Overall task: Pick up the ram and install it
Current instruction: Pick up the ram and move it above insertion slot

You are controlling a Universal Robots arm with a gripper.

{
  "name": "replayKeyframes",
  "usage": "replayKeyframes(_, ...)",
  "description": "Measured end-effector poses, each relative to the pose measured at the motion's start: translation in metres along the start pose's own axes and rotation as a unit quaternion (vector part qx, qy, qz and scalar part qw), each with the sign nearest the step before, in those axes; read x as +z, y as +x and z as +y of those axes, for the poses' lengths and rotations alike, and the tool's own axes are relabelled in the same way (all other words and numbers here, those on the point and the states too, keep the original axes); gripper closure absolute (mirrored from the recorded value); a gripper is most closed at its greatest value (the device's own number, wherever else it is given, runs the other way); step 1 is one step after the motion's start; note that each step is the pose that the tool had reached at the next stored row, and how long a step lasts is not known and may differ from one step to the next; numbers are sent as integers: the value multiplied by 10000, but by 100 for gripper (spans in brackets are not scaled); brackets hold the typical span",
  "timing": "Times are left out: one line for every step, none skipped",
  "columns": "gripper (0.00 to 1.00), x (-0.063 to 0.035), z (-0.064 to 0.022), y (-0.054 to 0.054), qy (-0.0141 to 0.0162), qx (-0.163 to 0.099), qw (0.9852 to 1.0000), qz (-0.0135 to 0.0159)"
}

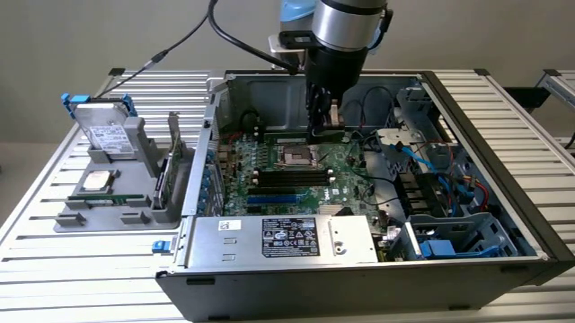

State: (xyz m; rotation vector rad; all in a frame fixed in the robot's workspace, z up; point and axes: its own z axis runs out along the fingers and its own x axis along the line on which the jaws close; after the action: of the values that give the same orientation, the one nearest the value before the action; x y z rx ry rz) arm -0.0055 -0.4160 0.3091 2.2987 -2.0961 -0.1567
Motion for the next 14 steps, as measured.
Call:
replayKeyframes(86,20,-6,-41,0,0,10000,0)
replayKeyframes(86,40,-10,-72,0,0,10000,1)
replayKeyframes(86,58,-13,-97,-1,0,10000,2)
replayKeyframes(86,72,-14,-113,-2,1,10000,7)
replayKeyframes(86,85,-14,-126,-5,2,10000,16)
replayKeyframes(86,98,-14,-139,-8,3,10000,24)
replayKeyframes(86,110,-14,-152,-10,4,10000,32)
replayKeyframes(86,118,-15,-164,-18,6,10000,44)
replayKeyframes(86,118,-16,-165,-35,5,10000,46)
replayKeyframes(86,117,-15,-165,-48,7,10000,46)
replayKeyframes(86,117,-15,-165,-60,8,10000,45)
replayKeyframes(86,117,-15,-165,-74,8,10000,43)
replayKeyframes(86,118,-15,-165,-87,8,10000,42)
replayKeyframes(86,117,-15,-165,-100,9,9999,41)
